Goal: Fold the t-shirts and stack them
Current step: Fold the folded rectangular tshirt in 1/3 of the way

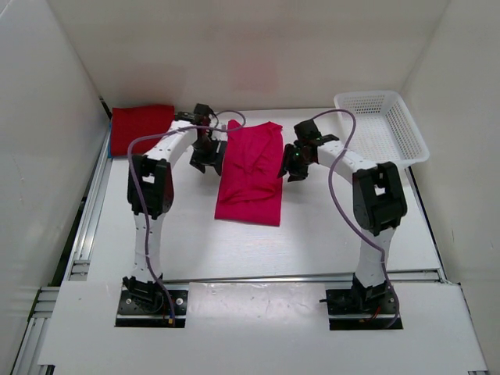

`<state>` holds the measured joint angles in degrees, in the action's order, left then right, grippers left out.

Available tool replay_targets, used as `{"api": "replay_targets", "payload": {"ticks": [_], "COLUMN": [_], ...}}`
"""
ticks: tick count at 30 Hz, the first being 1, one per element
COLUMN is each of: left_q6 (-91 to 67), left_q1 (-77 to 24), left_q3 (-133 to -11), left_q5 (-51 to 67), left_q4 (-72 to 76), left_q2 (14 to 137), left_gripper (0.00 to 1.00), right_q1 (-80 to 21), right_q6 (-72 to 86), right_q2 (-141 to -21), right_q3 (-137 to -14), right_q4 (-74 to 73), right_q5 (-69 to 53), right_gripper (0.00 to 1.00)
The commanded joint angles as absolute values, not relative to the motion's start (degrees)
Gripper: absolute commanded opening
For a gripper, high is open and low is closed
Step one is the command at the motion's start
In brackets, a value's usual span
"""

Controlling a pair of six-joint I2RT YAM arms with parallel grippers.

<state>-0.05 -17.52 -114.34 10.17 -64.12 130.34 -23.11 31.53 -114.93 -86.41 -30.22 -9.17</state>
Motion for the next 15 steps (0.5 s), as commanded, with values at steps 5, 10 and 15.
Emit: {"api": "replay_targets", "payload": {"ticks": [5,10,15], "left_q6": [0.00,0.00,0.00], "left_q1": [-13.26,-18.90,-19.42], "left_q3": [-96.71,-82.63,-79.63], "left_q5": [13.96,15.55,21.79], "left_q4": [-53.53,-55.64,-53.44], "left_q2": [109.17,108.02,110.47], "left_gripper": [0.72,0.71,0.74], "right_q1": [-26.00,-29.17,-32.17], "right_q6": [34.01,38.49,42.79], "right_q2": [-98.54,-98.34,-101.25], "right_q3": [-69.98,-58.81,-57.48], "right_q4": [-27.08,-20.24,-17.94], "right_q5": [-14.05,-17.30,-17.23], "right_gripper": [0.52,0.56,0.56]}}
